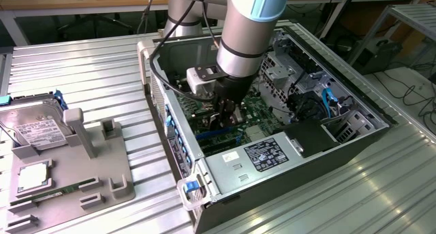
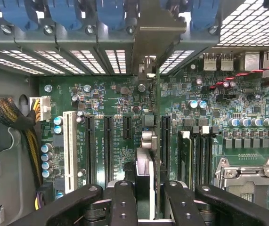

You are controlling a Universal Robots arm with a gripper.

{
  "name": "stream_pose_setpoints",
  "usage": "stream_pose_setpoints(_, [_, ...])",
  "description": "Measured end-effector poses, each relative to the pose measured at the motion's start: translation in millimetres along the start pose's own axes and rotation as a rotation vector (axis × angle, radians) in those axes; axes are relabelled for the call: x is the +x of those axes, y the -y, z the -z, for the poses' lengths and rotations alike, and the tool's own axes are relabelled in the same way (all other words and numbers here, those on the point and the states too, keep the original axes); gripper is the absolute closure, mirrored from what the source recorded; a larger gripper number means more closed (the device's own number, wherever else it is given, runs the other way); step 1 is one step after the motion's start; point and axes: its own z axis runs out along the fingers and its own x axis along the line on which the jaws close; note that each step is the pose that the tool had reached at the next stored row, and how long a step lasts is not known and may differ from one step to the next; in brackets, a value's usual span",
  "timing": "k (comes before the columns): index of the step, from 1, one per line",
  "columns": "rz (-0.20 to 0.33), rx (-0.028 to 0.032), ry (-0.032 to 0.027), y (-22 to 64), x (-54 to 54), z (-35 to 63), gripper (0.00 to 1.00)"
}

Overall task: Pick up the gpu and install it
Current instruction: 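Insert the gpu into the slot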

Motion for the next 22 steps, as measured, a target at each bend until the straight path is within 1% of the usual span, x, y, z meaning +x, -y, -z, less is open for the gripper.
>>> stream_pose_setpoints(12, [0.000, -0.0003, 0.0000, 0.2, 0.1, -6.9, 0.72])
stream_pose_setpoints(17, [0.000, -0.0011, 0.0005, 0.3, 0.2, -11.4, 0.72])
stream_pose_setpoints(22, [0.000, -0.0012, 0.0006, 0.3, 0.2, -11.8, 0.72])
